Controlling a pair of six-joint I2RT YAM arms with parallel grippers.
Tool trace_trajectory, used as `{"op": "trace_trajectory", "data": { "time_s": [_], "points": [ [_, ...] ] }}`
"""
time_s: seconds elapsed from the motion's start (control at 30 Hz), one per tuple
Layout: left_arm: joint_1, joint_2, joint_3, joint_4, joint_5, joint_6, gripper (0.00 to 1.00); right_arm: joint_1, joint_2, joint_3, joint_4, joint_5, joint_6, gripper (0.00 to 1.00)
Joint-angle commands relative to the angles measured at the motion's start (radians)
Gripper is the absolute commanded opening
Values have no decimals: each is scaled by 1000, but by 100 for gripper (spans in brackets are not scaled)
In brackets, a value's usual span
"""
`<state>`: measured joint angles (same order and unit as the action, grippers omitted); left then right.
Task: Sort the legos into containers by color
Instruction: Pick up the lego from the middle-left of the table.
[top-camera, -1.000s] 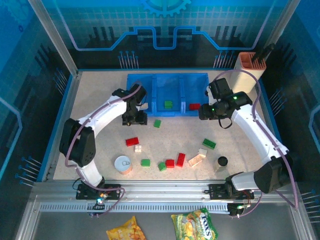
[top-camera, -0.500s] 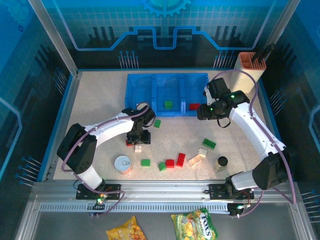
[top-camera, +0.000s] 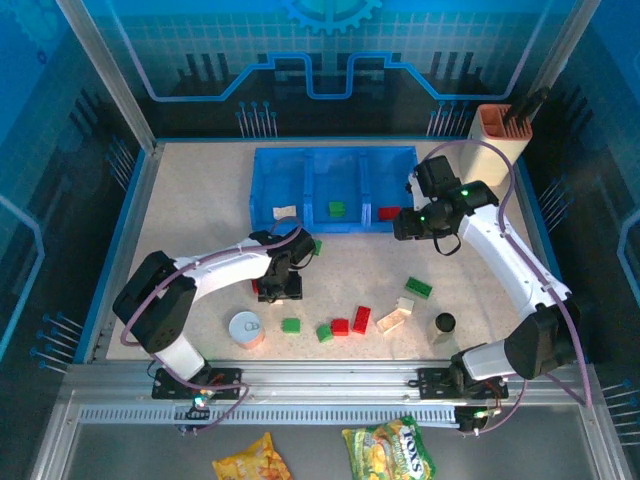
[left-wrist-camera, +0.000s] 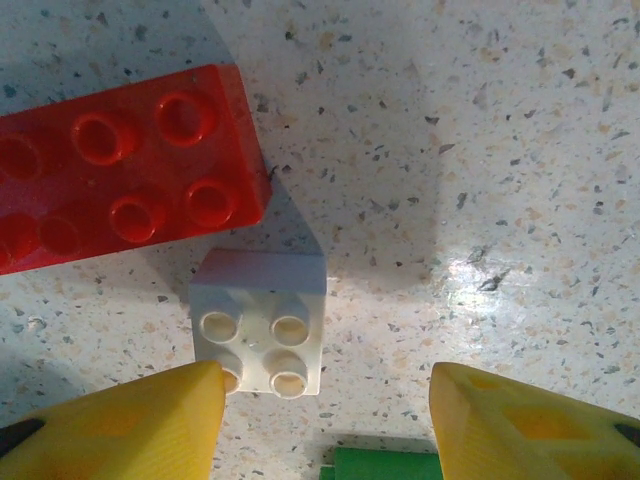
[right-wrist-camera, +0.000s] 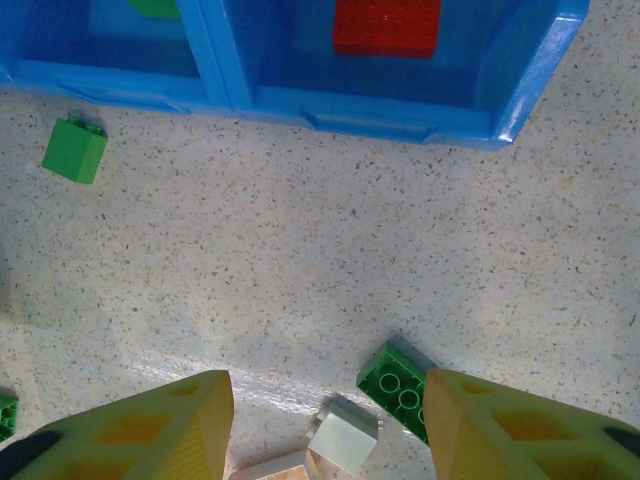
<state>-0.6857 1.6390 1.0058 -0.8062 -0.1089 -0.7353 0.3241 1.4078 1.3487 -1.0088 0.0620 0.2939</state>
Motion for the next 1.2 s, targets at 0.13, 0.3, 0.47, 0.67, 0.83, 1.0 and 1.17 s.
{"op": "trace_trajectory", "data": {
  "time_s": [0.13, 0.3, 0.47, 0.67, 0.83, 1.0, 1.17],
  "points": [
    [-10, -63, 8, -40, -49, -9, 57, -10, 9, 24, -9, -21, -4, 54],
    [-8, -72, 8, -60, -76, -4, 57, -5, 11, 32, -15, -18, -6, 54],
    [-8, -32, -25, -27, -74, -6, 57, -2, 15, 38, -16, -18, -5, 54],
    [-9, 14, -73, 34, -54, -6, 54, 1, 13, 46, -25, -13, -6, 54],
    [-8, 33, -84, 54, -52, -5, 46, 3, 10, 46, -27, -11, -4, 54],
    [-8, 25, -83, 49, -60, -1, 38, 6, 11, 41, -28, -12, -1, 54],
    [-8, 16, -82, 41, -60, -1, 35, 9, 13, 41, -25, -10, -1, 54]
  ]
}}
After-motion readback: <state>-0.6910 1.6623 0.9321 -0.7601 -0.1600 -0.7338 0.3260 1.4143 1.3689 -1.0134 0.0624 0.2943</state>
